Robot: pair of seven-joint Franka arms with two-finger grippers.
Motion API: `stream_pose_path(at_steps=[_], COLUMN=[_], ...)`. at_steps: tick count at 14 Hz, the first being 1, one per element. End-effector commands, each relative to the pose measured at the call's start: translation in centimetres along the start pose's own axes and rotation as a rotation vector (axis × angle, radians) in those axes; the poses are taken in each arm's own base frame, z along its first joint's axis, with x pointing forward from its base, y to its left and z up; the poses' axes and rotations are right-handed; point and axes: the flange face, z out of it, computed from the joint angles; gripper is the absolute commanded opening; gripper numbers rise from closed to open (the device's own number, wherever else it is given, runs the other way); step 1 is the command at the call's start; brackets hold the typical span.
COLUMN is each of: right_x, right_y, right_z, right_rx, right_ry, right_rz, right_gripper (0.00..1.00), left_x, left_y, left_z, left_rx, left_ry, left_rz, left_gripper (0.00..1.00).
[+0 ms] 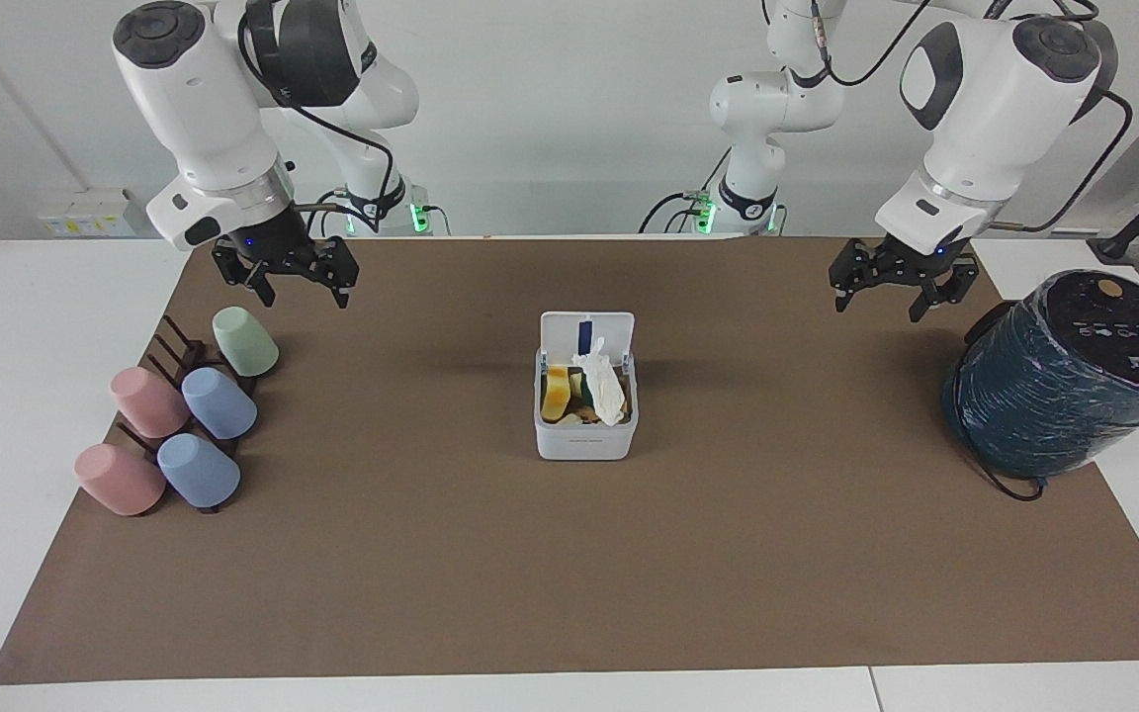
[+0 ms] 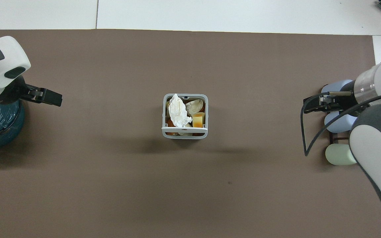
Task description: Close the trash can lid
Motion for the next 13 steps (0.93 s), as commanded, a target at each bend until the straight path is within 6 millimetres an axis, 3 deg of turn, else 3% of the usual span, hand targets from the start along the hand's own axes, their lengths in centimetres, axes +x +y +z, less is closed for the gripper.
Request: stream_pose_path(at_steps=[1, 5, 7, 10, 11, 13], right_x=[-0.7, -0.7, -0.7, -0.7, -0.7, -0.7], right_y=[0.4, 0.4, 0.4, 0.4, 0.4, 0.4], right_z=[-0.2, -0.2, -0.1, -0.2, -0.2, -0.2], right_rx=[0.004, 0.004, 0.004, 0.004, 0.004, 0.004], right_ry=[0.002, 0.002, 0.001, 0.002, 0.002, 0.002], right_rz=[-0.019, -0.019, -0.019, -0.019, -0.018, -0.019], right_gripper=[1.00, 1.00, 1.00, 1.00, 1.00, 1.00], left_x=[-0.8, -0.9, -1.4, -3.7, -4.5, -7.0], left_y=[-0.5, 0.7, 4.9, 11.0, 13.6, 19.8], left_z=[-0.3, 0.0, 0.9, 2.8, 3.4, 5.2], left_rx=[0.000, -0.003, -0.006, -0.008, -0.010, -0.014], left_ry=[0.028, 0.010, -0.005, -0.048, -0.039, -0.009], left_rz=[-0.013, 0.003, 0.055, 0.004, -0.005, -0.035], left_gripper=[1.00, 1.00, 1.00, 1.00, 0.94, 0.68])
